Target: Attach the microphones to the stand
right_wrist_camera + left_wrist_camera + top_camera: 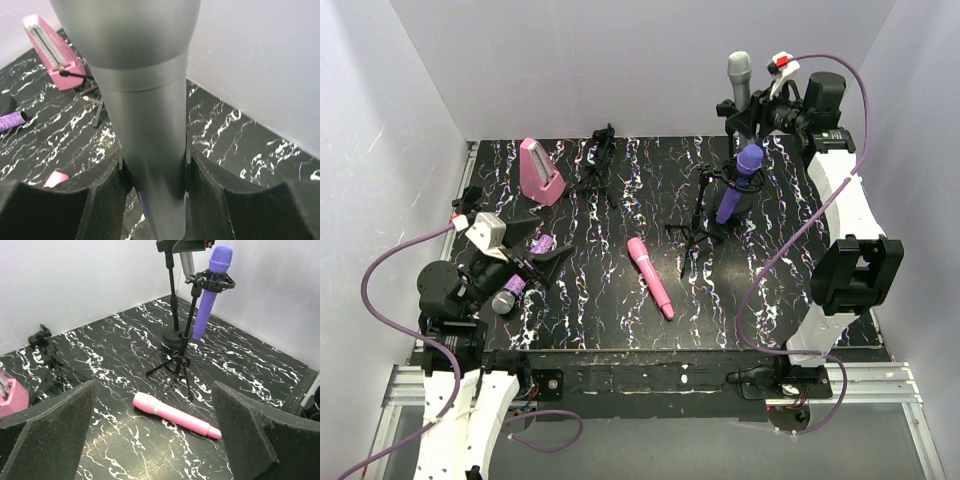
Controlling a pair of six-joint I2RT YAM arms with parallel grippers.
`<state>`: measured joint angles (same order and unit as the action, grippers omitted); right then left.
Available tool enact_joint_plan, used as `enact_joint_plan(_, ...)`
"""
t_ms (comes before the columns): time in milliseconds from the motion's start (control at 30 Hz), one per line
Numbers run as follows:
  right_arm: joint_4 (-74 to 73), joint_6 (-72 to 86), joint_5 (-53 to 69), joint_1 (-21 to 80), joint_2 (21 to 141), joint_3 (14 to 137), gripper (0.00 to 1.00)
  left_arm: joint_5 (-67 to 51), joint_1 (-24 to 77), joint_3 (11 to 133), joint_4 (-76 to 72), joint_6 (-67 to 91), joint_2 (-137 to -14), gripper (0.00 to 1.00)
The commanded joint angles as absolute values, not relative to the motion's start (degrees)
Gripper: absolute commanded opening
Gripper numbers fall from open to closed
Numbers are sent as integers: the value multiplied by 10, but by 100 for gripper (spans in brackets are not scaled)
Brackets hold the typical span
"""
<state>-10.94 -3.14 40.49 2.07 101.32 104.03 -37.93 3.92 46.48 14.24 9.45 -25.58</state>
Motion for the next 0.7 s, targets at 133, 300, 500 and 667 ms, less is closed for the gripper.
enact_joint_plan(133, -6, -50, 420, -39, 939, 946, 15, -388, 40, 441, 123, 134, -280, 98)
enact_joint_plan(300, 48, -37, 454, -57, 899, 861, 18, -380, 40, 438, 123, 146, -288, 98)
enact_joint_plan(500, 72, -41, 497, -65, 852, 775, 29, -358, 40, 437, 116, 170, -308, 98)
enact_joint_plan(667, 70, -40, 507, -65, 831, 746, 49, -356, 40, 440, 105, 189, -325, 98)
